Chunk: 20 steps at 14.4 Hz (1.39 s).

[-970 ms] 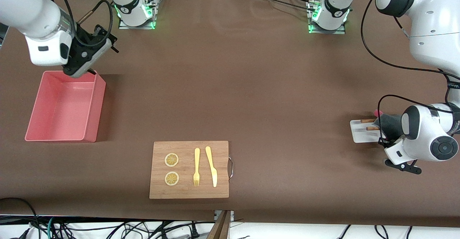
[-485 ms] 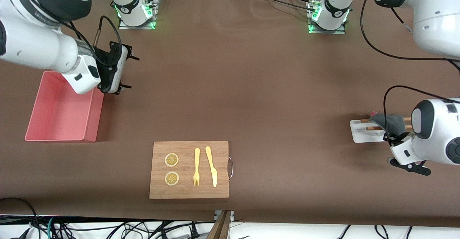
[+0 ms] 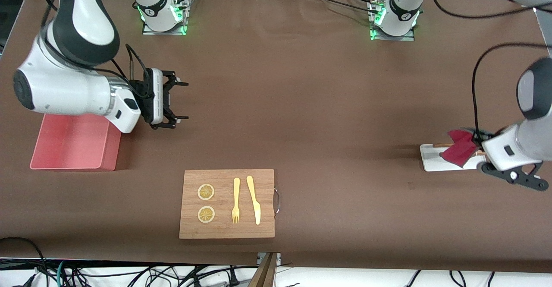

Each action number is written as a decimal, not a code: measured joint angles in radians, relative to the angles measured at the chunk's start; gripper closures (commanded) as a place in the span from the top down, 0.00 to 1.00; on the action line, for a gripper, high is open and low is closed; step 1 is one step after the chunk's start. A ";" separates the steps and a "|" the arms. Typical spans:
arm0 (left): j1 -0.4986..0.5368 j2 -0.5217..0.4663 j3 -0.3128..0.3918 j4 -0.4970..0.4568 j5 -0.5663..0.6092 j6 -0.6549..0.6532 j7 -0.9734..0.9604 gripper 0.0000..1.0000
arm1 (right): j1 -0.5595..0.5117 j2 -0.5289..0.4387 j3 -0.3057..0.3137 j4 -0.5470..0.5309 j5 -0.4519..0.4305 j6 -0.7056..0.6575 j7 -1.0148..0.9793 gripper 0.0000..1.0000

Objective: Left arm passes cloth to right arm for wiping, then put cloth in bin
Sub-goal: 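Lift the cloth with the left gripper while the right gripper approaches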

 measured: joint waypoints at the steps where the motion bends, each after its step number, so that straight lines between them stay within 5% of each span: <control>1: -0.025 -0.023 -0.001 0.000 -0.055 -0.033 0.000 0.00 | -0.005 0.011 0.000 -0.030 0.061 0.027 -0.056 1.00; 7: -0.091 -0.046 -0.001 -0.012 -0.453 -0.059 -0.086 0.00 | -0.011 0.052 0.002 -0.189 0.425 0.081 -0.282 1.00; 14: -0.287 -0.036 -0.002 -0.018 -0.466 0.044 -0.760 0.00 | 0.083 0.113 0.054 -0.263 0.823 0.172 -0.508 1.00; 20: -0.354 -0.014 -0.002 -0.019 -0.470 0.112 -1.213 0.00 | 0.191 0.168 0.063 -0.256 1.143 0.207 -0.593 1.00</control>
